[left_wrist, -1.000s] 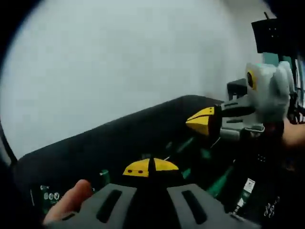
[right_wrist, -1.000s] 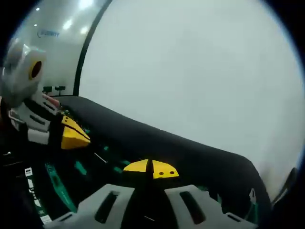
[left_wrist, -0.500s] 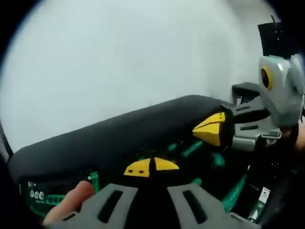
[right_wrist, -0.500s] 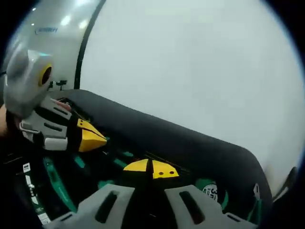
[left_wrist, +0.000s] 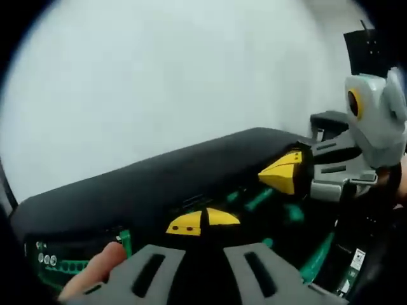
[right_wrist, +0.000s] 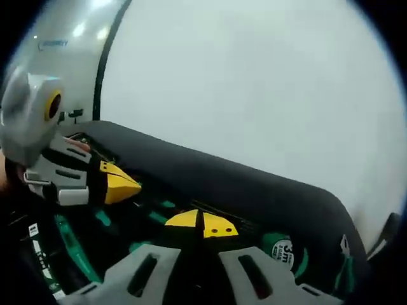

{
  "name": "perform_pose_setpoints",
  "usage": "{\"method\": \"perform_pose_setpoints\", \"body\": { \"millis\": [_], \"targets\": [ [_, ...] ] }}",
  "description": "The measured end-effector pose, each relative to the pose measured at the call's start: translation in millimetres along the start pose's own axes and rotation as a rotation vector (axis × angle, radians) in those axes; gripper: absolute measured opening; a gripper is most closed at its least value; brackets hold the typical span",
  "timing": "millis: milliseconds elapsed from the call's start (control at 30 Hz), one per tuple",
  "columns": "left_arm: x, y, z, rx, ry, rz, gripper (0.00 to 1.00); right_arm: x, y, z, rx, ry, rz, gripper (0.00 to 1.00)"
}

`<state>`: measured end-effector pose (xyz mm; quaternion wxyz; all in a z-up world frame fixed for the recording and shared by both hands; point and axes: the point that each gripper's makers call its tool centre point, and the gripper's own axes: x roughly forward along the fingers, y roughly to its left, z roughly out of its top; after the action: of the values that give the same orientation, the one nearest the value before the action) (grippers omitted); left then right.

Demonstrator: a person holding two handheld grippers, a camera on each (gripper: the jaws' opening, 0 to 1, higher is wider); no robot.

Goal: Pick up the tools and put them into their designated positions in the toolbox.

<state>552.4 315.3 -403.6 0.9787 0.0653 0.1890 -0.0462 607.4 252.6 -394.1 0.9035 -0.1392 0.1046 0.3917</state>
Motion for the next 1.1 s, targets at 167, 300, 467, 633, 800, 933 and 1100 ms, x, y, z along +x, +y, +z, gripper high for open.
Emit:
{"method": "perform_pose_setpoints", "body": {
  "millis": [167, 300, 467, 633, 800, 933, 1100],
  "targets": [
    [-1.5, -1.3, 3.2, 0.053, -0.021, 0.009, 0.01, -19.3, -28.1, 11.7, 0.026, -0.070, -0.092, 0.00],
    [-6.5, -8.1, 8.3, 0.068, -0.020, -0.016, 0.01, -37.2, -75.0, 25.3, 0.423, -0.192, -0.160, 0.00],
    [-8.3, -19.0, 18.7, 0.129, -0.038, -0.041, 0.01, -30.0, -45.4, 22.1, 0.272, -0.140, -0.100, 0.00],
    [3.1, -30.5, 17.1, 0.156, -0.005, -0.076, 0.01, -9.9, -12.2, 13.2, 0.004, -0.057, -0.030, 0.00],
    [14.8, -44.3, 15.4, 0.150, 0.001, -0.118, 0.01, -11.2, -4.3, 2.7, -0.073, -0.036, -0.041, 0.00],
    [21.1, -45.3, 17.1, 0.145, 0.016, -0.123, 0.00, -11.7, -4.4, -1.8, -0.040, -0.004, -0.045, 0.00],
    [19.5, -45.8, 14.0, 0.210, 0.013, -0.129, 0.00, -13.0, -5.9, -5.4, -0.006, 0.013, -0.039, 0.00]
  ]
}}
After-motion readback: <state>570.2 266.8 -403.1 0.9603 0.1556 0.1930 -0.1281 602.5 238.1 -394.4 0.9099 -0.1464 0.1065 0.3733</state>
